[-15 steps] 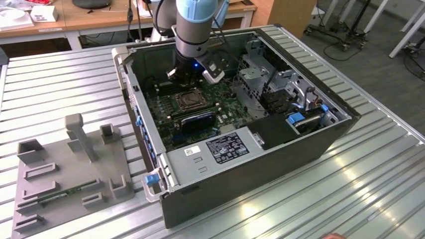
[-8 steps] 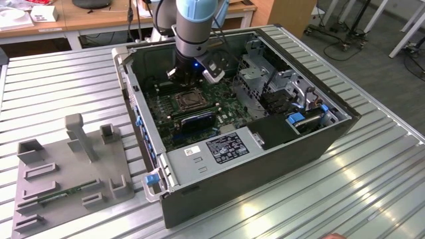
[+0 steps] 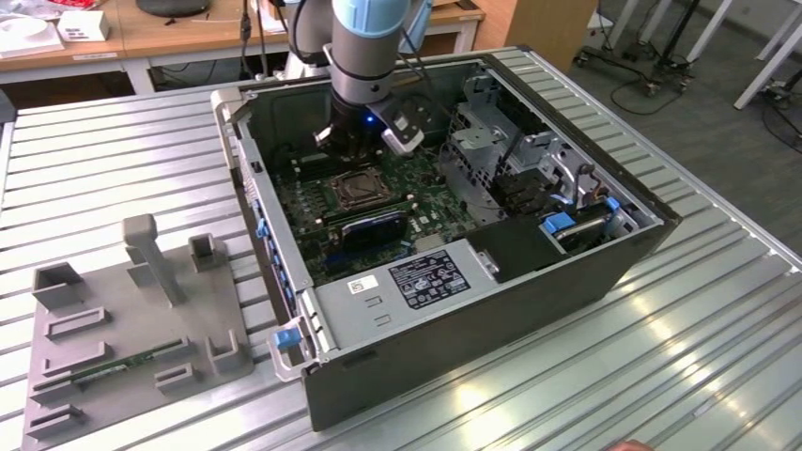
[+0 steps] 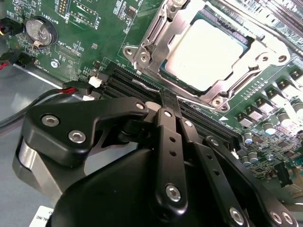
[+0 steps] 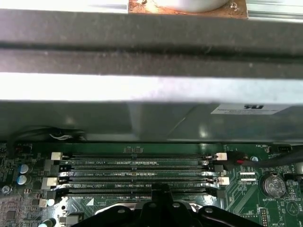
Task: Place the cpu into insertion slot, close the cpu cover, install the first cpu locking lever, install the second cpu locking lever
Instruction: 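Install the first cpu locking lever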
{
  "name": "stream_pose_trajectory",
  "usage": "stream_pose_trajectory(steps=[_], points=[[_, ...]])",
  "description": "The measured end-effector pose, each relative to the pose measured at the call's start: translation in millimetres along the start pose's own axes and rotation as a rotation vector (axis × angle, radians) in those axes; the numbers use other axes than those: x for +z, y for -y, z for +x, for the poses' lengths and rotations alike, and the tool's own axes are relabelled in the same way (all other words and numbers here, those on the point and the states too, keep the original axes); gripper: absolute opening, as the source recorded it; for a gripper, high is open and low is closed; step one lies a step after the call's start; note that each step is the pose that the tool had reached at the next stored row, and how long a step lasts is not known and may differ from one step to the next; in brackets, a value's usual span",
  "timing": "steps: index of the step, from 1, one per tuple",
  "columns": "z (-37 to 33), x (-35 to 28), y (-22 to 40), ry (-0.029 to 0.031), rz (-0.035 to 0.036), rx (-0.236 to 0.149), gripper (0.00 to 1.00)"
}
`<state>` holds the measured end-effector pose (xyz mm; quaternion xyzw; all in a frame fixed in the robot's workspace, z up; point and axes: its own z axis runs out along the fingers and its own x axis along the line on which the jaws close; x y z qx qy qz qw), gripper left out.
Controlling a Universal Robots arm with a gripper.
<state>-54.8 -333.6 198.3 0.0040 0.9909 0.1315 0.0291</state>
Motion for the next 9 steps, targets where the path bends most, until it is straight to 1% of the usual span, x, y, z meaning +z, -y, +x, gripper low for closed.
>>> stream_pose_trajectory(steps=[5,9], points=[[0.0,0.5,-2.0,-0.0001,0.0002,0.000,0.11],[0.1,0.7,-2.3,0.0000,0.0000,0.000,0.11]])
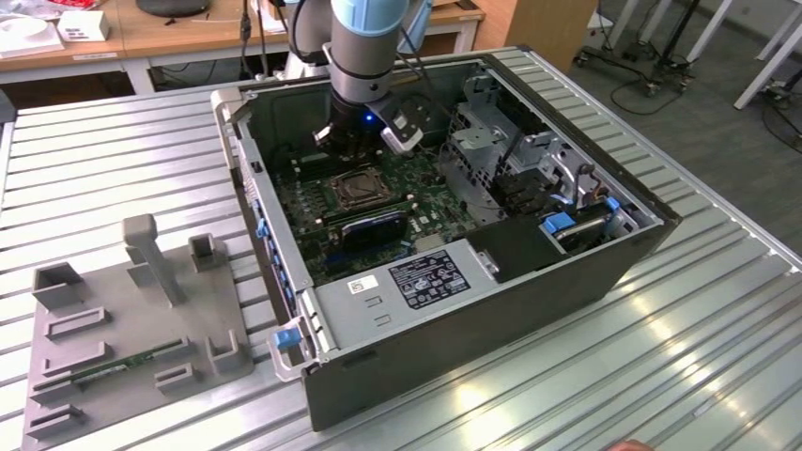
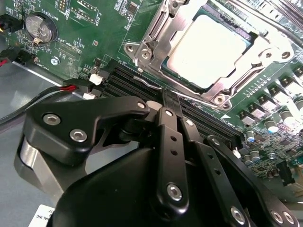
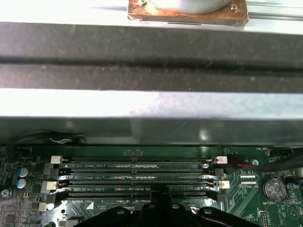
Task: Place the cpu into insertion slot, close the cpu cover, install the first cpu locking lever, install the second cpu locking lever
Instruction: 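Install the first cpu locking lever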
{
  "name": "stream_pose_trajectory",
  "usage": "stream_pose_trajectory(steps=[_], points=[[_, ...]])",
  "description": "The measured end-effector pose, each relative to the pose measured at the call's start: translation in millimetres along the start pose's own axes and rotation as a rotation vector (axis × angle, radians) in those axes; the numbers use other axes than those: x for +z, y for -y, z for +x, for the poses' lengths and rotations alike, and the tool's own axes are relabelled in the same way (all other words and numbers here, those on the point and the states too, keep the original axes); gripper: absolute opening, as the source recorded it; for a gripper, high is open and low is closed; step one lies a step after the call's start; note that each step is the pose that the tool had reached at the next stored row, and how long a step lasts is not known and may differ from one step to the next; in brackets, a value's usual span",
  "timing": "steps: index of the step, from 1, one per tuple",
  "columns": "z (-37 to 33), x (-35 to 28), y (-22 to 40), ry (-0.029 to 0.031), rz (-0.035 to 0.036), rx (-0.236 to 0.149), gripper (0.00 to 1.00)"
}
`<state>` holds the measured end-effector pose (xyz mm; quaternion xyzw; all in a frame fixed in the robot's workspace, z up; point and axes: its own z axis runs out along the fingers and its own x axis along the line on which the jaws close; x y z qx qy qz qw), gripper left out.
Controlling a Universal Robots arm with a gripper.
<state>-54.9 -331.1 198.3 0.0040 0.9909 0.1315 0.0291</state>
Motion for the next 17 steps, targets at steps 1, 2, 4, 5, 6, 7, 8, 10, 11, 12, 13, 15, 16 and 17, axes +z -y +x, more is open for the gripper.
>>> stream_pose_trajectory(steps=[1,2,4,5,6,7,8,10,11,12,13,15,16,17], points=[[0.0,0.0,0.0,0.0000,0.0000,0.000,0.11],[0.0,0.0,0.0,0.0000,0.0002,0.000,0.11],[0.0,0.0,0.0,0.0001,0.0014,0.001,0.11],[-0.1,0.2,0.1,0.0001,0.0025,0.001,0.11],[-0.1,0.3,0.1,0.0001,0.0029,0.001,0.11],[-0.1,0.5,0.1,0.0002,0.0034,0.001,0.11],[-0.1,0.6,0.2,0.0002,0.0041,0.001,0.11],[-0.1,1.0,0.3,0.0003,0.0059,0.001,0.11],[-0.1,1.2,0.3,0.0003,0.0069,0.001,0.11],[-0.1,1.4,0.4,0.0002,0.0079,0.001,0.11],[-0.1,1.6,0.4,0.0002,0.0091,0.000,0.11],[-0.1,1.8,0.5,0.0002,0.0113,0.000,0.11],[0.0,1.9,0.6,0.0001,0.0119,0.000,0.11],[0.0,2.0,0.6,0.0002,0.0121,0.000,0.11]])
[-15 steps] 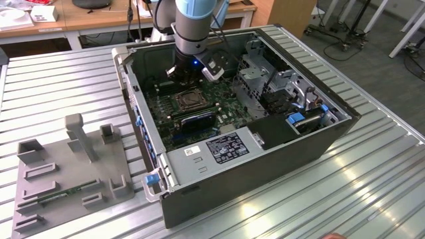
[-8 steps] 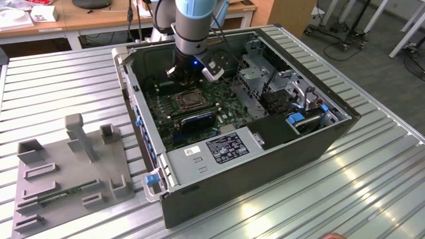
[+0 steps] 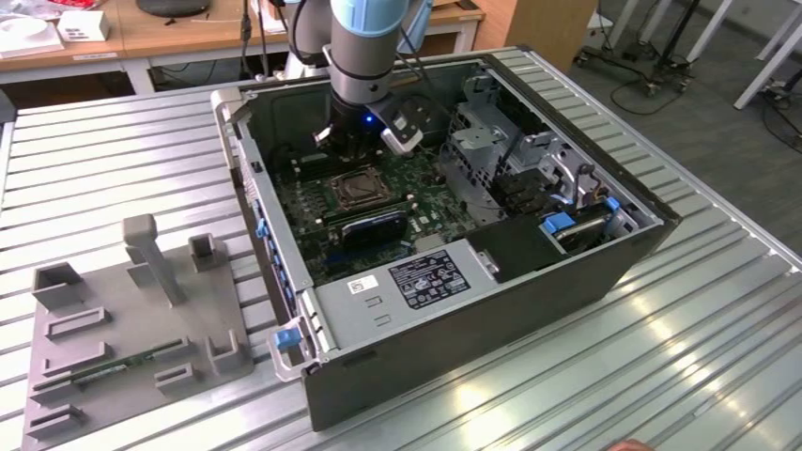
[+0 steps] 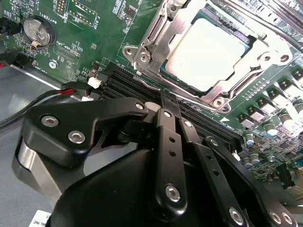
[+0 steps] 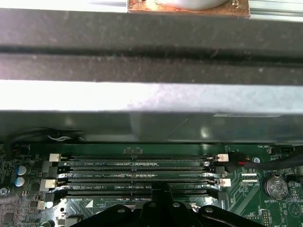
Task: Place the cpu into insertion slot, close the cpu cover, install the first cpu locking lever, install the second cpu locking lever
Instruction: 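Install the first cpu locking lever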
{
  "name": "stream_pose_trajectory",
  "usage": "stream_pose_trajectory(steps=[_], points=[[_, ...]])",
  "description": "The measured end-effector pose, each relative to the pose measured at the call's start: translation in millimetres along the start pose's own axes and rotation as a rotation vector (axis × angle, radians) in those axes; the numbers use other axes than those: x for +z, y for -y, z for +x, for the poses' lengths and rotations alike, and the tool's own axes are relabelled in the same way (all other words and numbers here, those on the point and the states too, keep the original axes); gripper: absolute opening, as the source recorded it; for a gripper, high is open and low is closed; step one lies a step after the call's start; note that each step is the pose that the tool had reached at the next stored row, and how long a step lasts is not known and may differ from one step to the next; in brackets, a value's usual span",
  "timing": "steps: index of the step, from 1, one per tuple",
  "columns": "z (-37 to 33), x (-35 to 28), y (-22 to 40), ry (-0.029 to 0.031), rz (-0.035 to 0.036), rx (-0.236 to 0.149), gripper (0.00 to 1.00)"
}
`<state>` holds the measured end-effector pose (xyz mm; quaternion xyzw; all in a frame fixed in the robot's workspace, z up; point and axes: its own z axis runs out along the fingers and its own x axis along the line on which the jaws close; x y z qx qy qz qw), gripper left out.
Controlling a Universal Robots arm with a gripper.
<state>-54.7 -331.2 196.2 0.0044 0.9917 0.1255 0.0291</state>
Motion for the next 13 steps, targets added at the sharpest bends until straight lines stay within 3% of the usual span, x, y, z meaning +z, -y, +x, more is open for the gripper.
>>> stream_pose_trajectory(steps=[4,13], points=[[0.0,0.2,-0.1,0.0003,0.0032,0.000,0.11],[0.0,0.1,0.1,0.0001,0.0244,-0.001,0.11]])
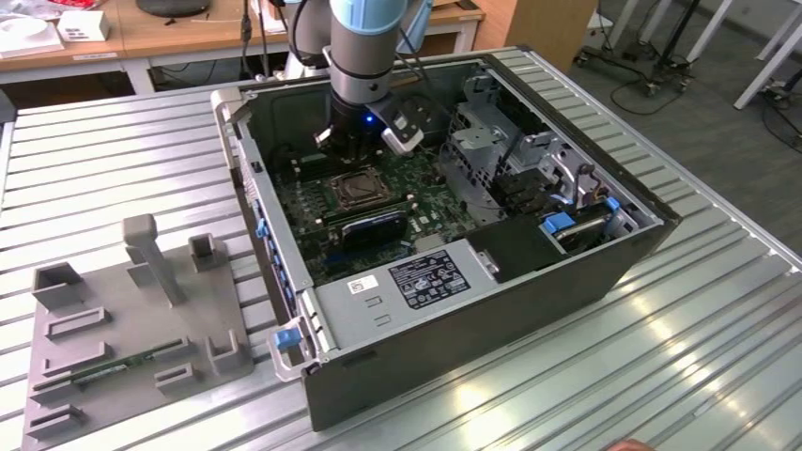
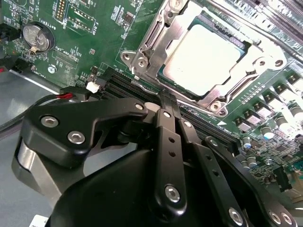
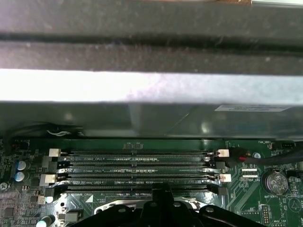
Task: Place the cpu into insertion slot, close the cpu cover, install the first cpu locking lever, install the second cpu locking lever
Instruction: 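Install the first cpu locking lever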
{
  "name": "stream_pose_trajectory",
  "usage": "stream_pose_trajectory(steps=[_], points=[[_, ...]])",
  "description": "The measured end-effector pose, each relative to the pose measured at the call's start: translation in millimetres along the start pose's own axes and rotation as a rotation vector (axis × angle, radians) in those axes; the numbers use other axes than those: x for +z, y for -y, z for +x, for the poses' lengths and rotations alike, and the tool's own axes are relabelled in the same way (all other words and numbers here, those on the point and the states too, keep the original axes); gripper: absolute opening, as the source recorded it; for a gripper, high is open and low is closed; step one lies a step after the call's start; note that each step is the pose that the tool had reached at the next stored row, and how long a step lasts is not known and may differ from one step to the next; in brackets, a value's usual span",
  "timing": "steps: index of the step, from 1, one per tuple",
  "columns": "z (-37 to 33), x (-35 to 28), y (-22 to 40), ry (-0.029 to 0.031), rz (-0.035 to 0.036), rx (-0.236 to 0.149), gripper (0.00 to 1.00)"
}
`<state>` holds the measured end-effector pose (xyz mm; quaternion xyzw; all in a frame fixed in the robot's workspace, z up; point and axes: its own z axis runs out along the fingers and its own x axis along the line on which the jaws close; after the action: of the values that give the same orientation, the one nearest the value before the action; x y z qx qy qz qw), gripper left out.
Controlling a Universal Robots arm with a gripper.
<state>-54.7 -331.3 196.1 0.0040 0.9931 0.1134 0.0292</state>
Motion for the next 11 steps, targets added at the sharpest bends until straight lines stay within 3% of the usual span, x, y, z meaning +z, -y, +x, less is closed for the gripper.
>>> stream_pose_trajectory(steps=[11], points=[[0.0,0.4,-1.6,0.0001,0.0007,0.000,0.11]])
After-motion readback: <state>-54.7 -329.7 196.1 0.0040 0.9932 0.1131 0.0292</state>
